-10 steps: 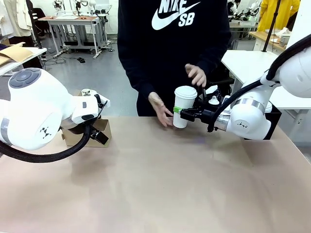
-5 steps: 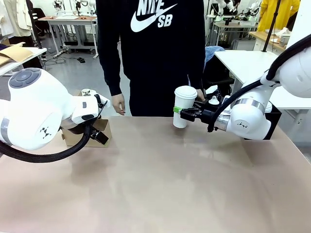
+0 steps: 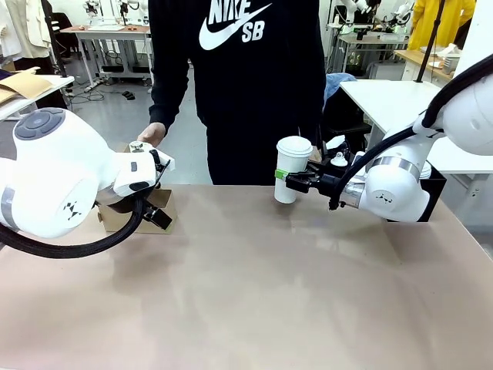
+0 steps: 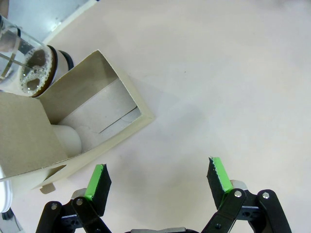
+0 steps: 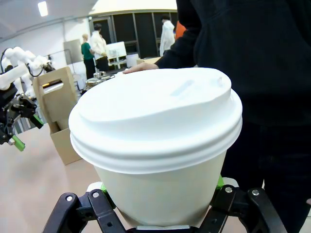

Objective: Pour a drink into a cup and package it in a carrier.
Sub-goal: When a person places the Paper Cup Lid on the 600 ml Paper Cup , lift the 600 ml Paper Cup.

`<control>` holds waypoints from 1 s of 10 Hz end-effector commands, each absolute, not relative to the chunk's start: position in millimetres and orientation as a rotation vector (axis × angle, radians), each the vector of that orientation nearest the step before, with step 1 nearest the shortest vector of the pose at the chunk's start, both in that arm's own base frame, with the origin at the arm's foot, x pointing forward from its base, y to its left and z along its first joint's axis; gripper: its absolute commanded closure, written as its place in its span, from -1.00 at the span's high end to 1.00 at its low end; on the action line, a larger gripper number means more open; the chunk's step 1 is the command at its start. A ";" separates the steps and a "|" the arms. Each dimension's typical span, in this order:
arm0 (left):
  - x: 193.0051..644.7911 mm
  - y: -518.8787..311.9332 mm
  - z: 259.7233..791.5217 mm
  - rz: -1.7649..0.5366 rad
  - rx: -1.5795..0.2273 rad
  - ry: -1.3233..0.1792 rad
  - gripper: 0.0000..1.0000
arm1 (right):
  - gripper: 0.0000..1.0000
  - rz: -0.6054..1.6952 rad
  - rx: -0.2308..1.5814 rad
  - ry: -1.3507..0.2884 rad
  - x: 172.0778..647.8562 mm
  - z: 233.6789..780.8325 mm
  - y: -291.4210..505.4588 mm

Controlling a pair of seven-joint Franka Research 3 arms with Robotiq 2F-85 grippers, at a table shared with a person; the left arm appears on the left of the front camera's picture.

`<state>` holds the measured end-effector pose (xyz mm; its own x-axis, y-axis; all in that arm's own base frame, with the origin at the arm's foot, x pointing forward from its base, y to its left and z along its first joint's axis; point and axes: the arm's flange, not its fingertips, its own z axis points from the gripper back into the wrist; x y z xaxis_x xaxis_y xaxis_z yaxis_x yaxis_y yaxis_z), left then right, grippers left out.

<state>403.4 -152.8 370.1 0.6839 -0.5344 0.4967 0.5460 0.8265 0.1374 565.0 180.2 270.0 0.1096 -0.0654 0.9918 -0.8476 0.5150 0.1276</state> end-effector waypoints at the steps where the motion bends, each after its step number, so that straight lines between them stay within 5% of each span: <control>1: 403.5 -152.3 370.4 -0.604 -0.025 -0.550 1.00 | 0.60 0.700 0.880 -1.353 565.0 270.0 180.2; 10: 403.5 -152.3 370.4 -0.604 -0.025 -0.550 1.00 | 0.60 0.937 0.865 -1.326 544.3 529.6 97.8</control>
<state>403.4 -153.1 370.4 0.6833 -0.5346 0.4972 0.5463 0.8262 0.1377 548.0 96.2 508.1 -0.0004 0.0482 0.9988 -0.9117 0.4104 -0.0202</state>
